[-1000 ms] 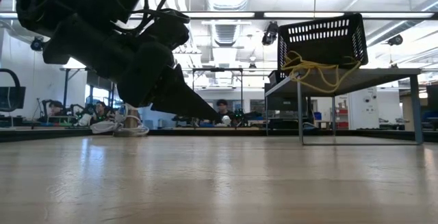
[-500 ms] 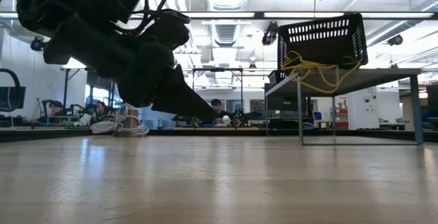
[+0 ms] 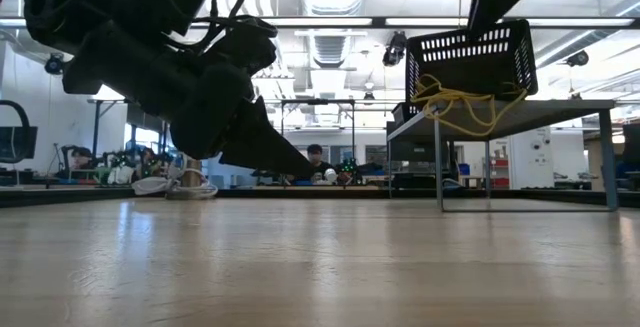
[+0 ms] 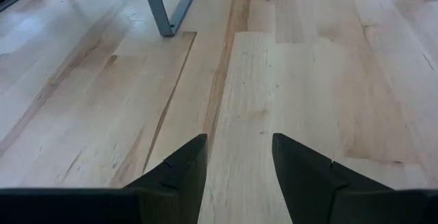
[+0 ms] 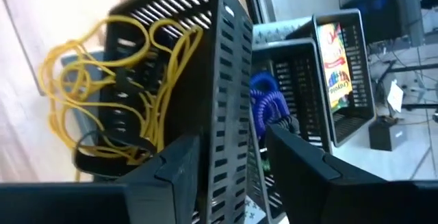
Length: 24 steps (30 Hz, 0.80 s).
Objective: Pick & Place Office Desk Supplies
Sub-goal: Adjust the black bin on the shelf
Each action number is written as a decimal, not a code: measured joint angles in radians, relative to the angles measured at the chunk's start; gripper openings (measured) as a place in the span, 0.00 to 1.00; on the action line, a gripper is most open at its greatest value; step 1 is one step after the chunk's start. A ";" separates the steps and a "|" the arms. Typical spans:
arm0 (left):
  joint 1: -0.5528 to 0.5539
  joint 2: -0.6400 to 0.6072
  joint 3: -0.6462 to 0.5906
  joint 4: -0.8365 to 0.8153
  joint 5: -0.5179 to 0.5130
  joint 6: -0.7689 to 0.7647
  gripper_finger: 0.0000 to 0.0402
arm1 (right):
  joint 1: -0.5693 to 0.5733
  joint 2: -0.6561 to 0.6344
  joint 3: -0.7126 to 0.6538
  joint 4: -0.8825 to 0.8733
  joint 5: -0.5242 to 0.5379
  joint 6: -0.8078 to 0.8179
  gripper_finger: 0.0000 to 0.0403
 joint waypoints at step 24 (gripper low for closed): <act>0.000 0.000 0.000 0.000 0.000 -0.008 0.42 | -0.174 -0.011 -0.031 0.025 -0.249 -0.090 0.02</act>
